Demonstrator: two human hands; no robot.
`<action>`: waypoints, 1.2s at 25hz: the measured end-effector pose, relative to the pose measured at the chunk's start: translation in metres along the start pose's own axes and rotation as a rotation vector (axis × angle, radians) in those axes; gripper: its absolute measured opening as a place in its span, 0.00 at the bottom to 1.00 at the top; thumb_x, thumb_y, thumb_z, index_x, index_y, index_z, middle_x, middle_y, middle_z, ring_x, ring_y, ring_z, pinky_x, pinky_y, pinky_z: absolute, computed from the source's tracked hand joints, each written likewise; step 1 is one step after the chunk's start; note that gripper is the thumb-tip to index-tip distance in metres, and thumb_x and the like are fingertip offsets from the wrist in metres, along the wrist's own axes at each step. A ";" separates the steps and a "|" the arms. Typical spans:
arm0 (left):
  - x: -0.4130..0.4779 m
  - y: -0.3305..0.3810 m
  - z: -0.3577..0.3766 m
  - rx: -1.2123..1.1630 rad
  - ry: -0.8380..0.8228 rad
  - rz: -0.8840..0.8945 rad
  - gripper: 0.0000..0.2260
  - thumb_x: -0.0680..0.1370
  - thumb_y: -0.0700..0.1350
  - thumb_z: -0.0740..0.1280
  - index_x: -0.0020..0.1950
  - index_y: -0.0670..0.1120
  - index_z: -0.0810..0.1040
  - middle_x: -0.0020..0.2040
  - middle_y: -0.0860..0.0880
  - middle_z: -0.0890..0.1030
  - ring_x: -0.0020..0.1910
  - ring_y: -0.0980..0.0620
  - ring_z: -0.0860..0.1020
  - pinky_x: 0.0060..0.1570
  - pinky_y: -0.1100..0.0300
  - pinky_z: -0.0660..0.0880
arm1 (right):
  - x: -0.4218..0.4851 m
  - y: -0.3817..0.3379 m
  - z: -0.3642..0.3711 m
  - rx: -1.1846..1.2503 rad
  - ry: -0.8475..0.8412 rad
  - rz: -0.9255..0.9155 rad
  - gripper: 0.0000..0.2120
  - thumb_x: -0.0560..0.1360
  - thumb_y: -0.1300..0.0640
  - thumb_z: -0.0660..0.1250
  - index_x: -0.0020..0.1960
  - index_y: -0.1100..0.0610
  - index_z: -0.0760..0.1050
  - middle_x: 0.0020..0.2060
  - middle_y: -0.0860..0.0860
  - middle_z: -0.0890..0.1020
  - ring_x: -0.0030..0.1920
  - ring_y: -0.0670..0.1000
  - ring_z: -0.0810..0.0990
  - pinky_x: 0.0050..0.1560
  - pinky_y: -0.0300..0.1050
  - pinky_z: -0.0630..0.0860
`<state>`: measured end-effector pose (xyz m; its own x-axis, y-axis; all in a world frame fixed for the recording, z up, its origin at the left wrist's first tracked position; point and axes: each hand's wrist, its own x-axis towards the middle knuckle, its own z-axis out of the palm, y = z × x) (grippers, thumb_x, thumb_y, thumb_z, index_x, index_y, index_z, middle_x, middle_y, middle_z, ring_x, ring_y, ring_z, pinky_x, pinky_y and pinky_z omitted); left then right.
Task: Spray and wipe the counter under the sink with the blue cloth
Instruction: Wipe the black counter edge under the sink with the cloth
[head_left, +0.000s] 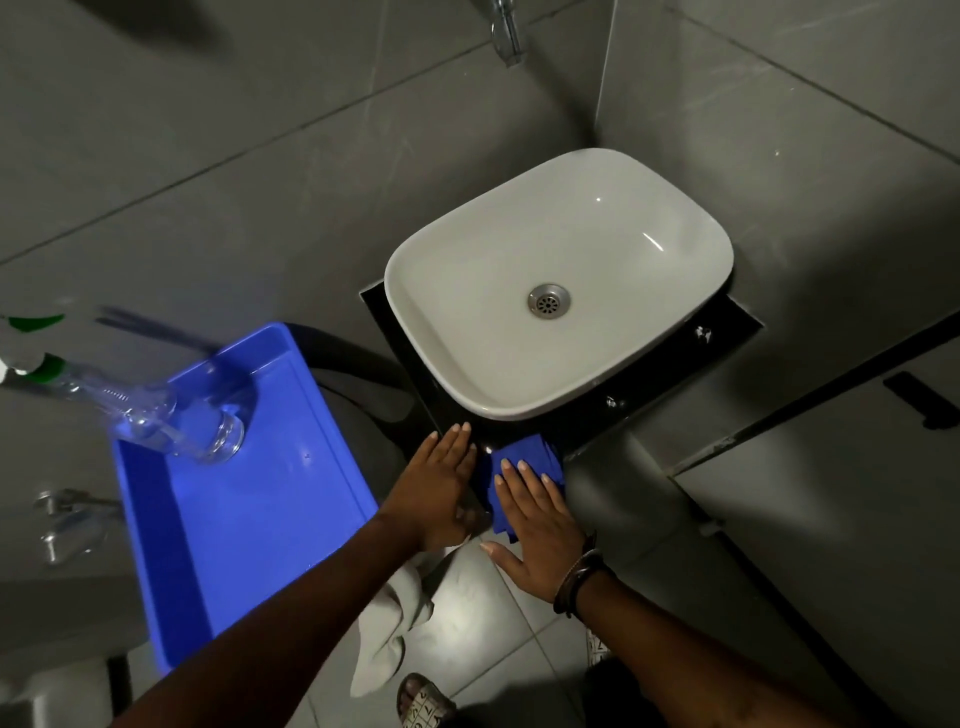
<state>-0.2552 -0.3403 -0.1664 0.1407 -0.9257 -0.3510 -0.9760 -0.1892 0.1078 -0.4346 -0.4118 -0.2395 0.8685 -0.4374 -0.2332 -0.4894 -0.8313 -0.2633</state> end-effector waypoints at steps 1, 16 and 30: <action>-0.008 0.000 -0.007 -0.011 0.183 0.085 0.34 0.76 0.57 0.61 0.78 0.42 0.60 0.81 0.39 0.55 0.81 0.41 0.54 0.78 0.48 0.43 | 0.000 0.001 0.001 0.012 -0.016 0.001 0.40 0.74 0.30 0.48 0.77 0.56 0.53 0.77 0.55 0.58 0.77 0.57 0.54 0.73 0.57 0.50; 0.062 -0.009 -0.047 -0.393 0.306 -0.367 0.61 0.63 0.82 0.40 0.80 0.36 0.44 0.81 0.37 0.42 0.81 0.41 0.40 0.78 0.47 0.40 | 0.080 0.290 -0.102 0.032 0.155 0.470 0.39 0.74 0.33 0.52 0.76 0.57 0.54 0.78 0.55 0.56 0.78 0.57 0.51 0.77 0.58 0.49; 0.055 0.001 -0.063 -0.421 0.263 -0.397 0.54 0.67 0.75 0.48 0.80 0.37 0.42 0.81 0.39 0.39 0.80 0.43 0.37 0.79 0.47 0.38 | 0.040 0.115 -0.027 0.187 0.184 0.245 0.40 0.70 0.30 0.54 0.75 0.51 0.56 0.76 0.50 0.62 0.77 0.53 0.54 0.76 0.55 0.46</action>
<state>-0.2382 -0.4120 -0.1268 0.5670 -0.7978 -0.2053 -0.6996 -0.5979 0.3913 -0.4543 -0.5341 -0.2538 0.7152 -0.6843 -0.1425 -0.6757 -0.6248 -0.3912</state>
